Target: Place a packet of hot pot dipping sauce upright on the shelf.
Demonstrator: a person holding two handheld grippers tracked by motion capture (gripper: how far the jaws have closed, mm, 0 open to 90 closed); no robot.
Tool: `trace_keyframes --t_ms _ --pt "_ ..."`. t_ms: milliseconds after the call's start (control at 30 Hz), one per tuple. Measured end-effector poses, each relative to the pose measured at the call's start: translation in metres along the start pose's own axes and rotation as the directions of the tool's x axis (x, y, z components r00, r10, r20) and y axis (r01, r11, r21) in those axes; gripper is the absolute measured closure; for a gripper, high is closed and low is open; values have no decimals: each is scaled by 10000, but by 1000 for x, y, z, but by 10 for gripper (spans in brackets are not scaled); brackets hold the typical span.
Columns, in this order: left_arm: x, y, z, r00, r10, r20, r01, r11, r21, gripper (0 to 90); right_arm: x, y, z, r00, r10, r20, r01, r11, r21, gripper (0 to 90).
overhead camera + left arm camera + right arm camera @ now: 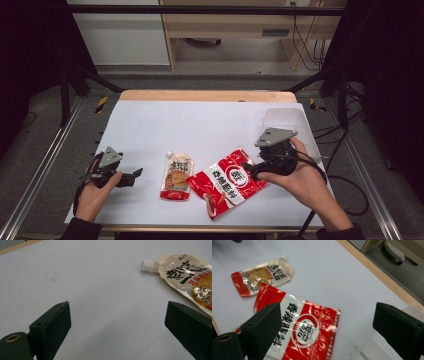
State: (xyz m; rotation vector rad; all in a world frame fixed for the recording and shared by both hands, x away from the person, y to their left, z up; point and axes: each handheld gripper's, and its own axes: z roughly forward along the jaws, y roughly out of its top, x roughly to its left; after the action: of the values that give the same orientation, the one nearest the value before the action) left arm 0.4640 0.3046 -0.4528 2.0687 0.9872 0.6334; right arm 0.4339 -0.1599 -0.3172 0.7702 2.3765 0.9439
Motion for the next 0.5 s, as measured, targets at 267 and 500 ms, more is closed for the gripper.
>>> trace_keyframes --t_ms 267,500 --pt "-3 0 -2 10000 5 32 -4 10000 -42 57 34 10 51 9997 184 -181 -179 9995 262 159" --pt "-4 -1 -3 10000 46 77 -45 10000 -49 53 52 28 96 9970 593 -506 -581 9980 261 234"
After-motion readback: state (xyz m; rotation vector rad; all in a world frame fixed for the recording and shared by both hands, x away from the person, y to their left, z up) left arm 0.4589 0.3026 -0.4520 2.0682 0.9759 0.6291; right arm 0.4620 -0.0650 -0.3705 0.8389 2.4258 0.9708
